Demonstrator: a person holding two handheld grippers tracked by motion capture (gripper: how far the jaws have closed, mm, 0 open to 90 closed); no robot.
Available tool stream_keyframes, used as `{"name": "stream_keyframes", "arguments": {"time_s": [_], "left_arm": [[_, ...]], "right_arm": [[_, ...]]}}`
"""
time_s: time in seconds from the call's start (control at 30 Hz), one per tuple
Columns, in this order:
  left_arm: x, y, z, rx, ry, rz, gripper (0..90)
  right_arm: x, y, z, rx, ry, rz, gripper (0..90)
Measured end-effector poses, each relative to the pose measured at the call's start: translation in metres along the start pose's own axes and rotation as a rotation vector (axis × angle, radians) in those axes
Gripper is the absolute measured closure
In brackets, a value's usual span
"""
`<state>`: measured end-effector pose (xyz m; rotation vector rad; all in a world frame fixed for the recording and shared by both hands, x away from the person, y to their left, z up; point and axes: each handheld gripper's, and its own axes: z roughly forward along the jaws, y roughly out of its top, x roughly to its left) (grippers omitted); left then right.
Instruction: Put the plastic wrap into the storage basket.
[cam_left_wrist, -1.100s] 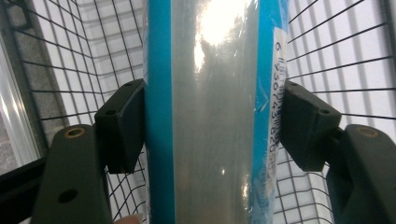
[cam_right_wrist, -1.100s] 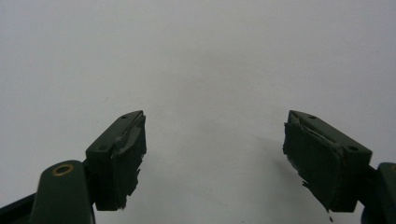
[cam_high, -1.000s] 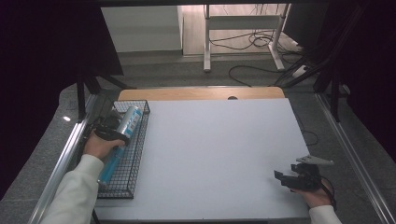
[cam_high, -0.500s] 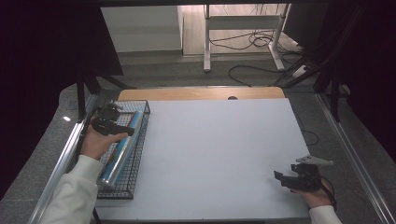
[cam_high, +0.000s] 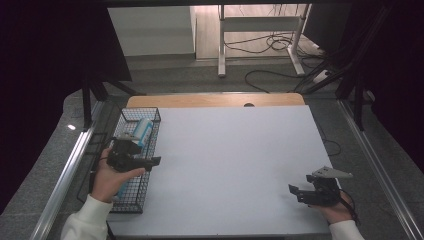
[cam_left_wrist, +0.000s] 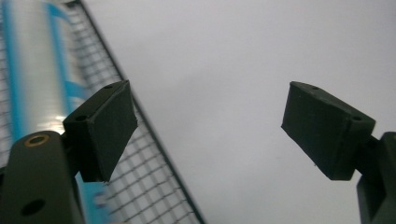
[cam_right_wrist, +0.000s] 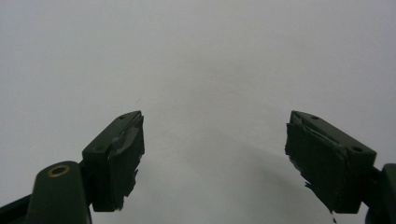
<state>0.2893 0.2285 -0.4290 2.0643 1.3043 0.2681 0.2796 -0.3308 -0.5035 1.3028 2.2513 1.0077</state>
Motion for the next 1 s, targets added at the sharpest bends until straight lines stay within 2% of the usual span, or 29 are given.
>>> {"name": "stream_keyframes", "arguments": {"time_s": [0.03, 0.13, 0.37, 0.47, 0.57, 0.7, 1.0], "left_arm": [[-0.004, -0.004, 0.002, -0.001, -0.026, 0.009, 17.5], [-0.014, -0.013, 0.008, -0.002, -0.055, 0.025, 17.6], [-0.035, -0.027, 0.021, 0.021, -0.127, 0.058, 17.6], [-0.041, -0.029, 0.024, 0.028, -0.131, 0.082, 17.7], [-0.042, -0.03, 0.029, 0.039, -0.133, 0.081, 17.8], [-0.042, -0.031, 0.034, 0.052, -0.113, 0.085, 17.8], [-0.039, -0.032, 0.031, 0.043, -0.11, 0.075, 17.8]], "right_arm": [[0.0, 0.0, 0.0, 0.0, 0.0, 0.0, 19.6], [0.002, 0.001, 0.0, -0.002, 0.009, -0.017, 19.6], [0.003, 0.001, 0.0, -0.003, 0.013, -0.019, 19.6], [0.003, 0.001, 0.0, -0.001, 0.013, -0.023, 19.6], [0.004, 0.001, 0.001, 0.002, 0.012, -0.03, 19.6], [0.004, 0.001, 0.0, -0.001, 0.015, -0.034, 19.6], [0.003, 0.001, -0.002, -0.01, 0.005, -0.032, 19.5]]}}
